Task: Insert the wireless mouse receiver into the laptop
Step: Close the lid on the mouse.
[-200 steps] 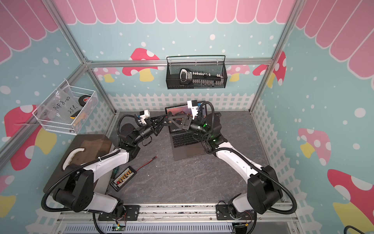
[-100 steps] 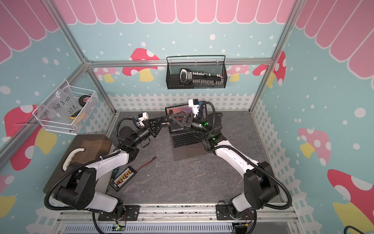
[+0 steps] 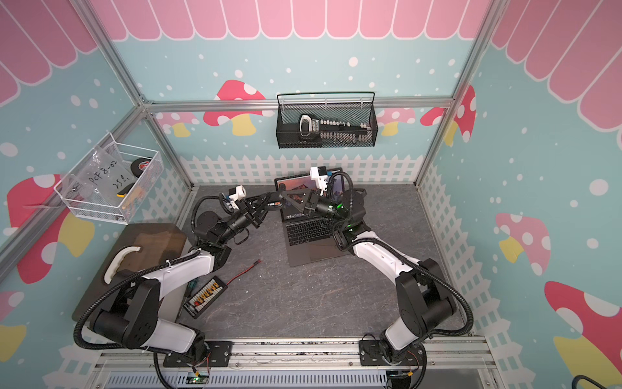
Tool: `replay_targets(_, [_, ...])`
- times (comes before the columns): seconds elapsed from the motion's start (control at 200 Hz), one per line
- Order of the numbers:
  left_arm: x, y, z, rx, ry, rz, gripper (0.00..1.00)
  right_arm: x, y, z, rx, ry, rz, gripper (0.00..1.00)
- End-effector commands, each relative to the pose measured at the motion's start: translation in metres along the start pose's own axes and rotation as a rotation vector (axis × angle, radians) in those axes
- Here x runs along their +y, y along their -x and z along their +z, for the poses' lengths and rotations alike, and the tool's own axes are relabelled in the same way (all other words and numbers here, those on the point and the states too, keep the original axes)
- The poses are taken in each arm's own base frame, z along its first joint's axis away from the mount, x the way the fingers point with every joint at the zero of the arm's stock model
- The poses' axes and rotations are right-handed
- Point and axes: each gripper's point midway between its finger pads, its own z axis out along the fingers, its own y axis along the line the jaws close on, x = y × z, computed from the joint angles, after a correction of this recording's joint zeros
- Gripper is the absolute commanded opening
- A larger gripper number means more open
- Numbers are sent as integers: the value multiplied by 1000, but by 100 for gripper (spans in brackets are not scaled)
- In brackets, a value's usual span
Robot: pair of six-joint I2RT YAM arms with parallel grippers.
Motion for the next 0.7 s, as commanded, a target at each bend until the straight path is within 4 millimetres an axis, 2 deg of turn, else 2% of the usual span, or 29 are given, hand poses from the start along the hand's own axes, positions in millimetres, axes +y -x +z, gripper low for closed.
replay_targets(0.0, [-18, 1, -7, -19, -50, 7, 0, 10, -5, 0, 12, 38, -5, 0])
replay_targets(0.696, [-22, 1, -10, -25, -51, 24, 0, -16, -13, 3, 27, 9, 42, 0])
